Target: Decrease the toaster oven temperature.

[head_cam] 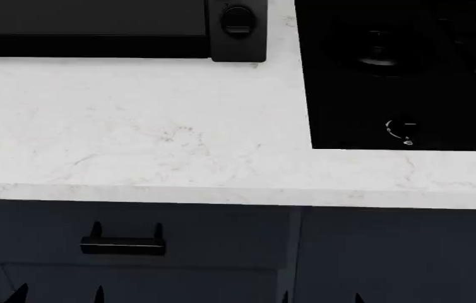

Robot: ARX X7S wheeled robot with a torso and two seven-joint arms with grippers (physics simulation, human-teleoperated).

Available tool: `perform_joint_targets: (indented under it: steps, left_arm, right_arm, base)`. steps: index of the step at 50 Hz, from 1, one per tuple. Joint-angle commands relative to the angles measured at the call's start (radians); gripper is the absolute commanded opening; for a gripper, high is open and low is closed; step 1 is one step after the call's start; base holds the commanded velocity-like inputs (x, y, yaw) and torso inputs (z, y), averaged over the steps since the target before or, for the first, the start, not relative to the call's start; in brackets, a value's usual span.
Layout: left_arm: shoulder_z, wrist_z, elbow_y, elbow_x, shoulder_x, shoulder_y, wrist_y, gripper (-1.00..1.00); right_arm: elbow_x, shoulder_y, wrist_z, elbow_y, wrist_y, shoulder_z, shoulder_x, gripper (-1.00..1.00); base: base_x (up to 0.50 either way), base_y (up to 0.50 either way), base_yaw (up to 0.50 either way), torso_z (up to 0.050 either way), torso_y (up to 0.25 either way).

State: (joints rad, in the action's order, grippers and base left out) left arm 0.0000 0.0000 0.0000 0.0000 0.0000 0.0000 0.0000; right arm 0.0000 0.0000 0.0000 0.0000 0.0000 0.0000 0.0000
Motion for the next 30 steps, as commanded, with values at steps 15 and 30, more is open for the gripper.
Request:
perform_joint_targets:
  steps: [15,30]
  left_arm:
    - [0.069,-0.063,-0.043,-0.084,-0.061,0.007,0.030,1.00]
    - [0.039,-0.040,0.000,-0.039,-0.036,0.001,-0.001,1.00]
  right_arm:
    - [-0.008,0.024,0.096,0.036,0.026,-0.073,0.059,1.00]
    - [0.035,0.000,0.041,0.002,-0.004,-0.044,0.036,1.00]
  base:
    - [0.00,0.00,0.00,0.000,0.000]
    - [0.00,0.00,0.00,0.000,0.000]
